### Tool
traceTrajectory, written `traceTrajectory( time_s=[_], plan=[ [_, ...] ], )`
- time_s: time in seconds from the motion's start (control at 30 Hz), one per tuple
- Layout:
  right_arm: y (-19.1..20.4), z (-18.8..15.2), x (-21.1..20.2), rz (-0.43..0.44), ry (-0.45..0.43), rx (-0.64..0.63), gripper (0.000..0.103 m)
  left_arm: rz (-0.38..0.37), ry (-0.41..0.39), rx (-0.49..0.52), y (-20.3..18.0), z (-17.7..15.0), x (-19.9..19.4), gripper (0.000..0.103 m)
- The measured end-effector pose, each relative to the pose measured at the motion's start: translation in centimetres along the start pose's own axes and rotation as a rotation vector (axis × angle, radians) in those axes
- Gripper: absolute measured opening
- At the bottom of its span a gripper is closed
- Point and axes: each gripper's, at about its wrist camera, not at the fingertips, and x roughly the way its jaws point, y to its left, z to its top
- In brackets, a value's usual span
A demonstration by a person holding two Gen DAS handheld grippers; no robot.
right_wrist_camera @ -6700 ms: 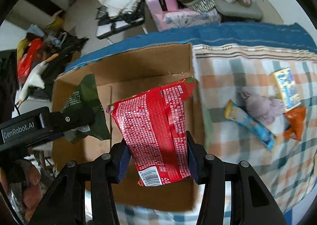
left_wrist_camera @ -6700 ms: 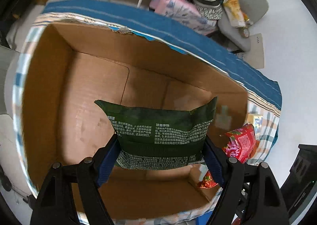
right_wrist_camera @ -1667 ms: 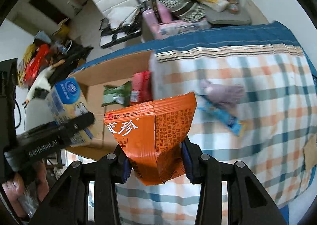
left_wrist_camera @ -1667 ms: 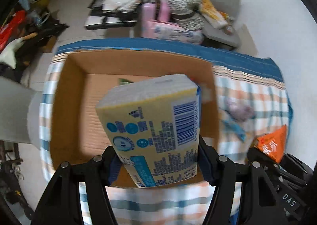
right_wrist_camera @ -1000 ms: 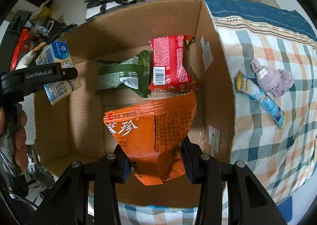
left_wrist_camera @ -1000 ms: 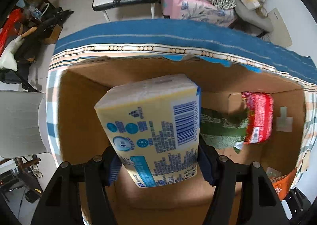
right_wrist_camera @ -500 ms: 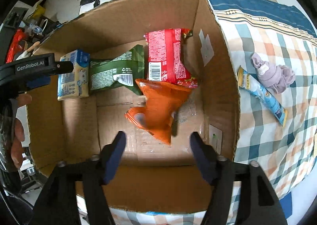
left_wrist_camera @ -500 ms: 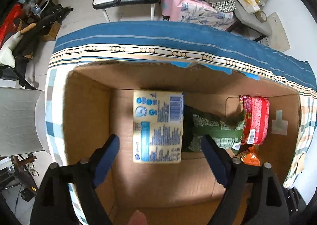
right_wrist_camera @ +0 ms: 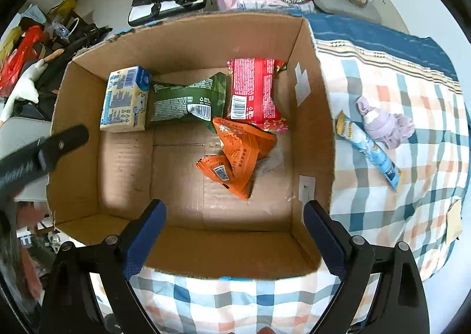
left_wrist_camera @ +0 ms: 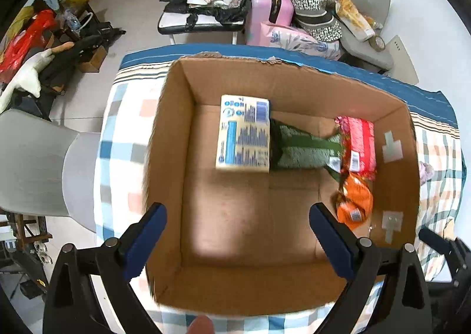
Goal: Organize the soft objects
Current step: 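Carry the carton and orange packet into the box and release both, then grasp the lilac cloth with the left gripper while the right gripper grasps the blue tube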
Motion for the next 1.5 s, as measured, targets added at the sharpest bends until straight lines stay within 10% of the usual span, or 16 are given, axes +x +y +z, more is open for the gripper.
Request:
traceTrajectory(
  time_s=[0.37,0.67,0.97,1.27,1.5],
  plan=[
    [-0.6,-2.7,-4.7,0.047,-0.094,-0.037,0.096,0.043,-0.126,0.001,-2.8,-3.5,-5.3,0.099],
    [-10.3,-3.5,-8.4,0.092,-0.168,0.09,0.096,0.072,-0.194,0.155,-13.0,-1.2,-7.4,0.099],
    [-22.5,-0.6,0.9,0.014,-0.055,0.128,0.096,0.211,-0.103,0.262,-22.5,1.6,-0.2,0.099],
    [-23.3,2.6,11.8,-0.071,0.091,-0.004,0.059,0.311,-0.047,0.263,-25.5,2.9,4.3,0.099],
    [-25.4,0.6,10.4,-0.044,0.074,0.023,0.033,0.271,-0.087,0.299,-29.7,4.2,2.8,0.099]
  ],
)
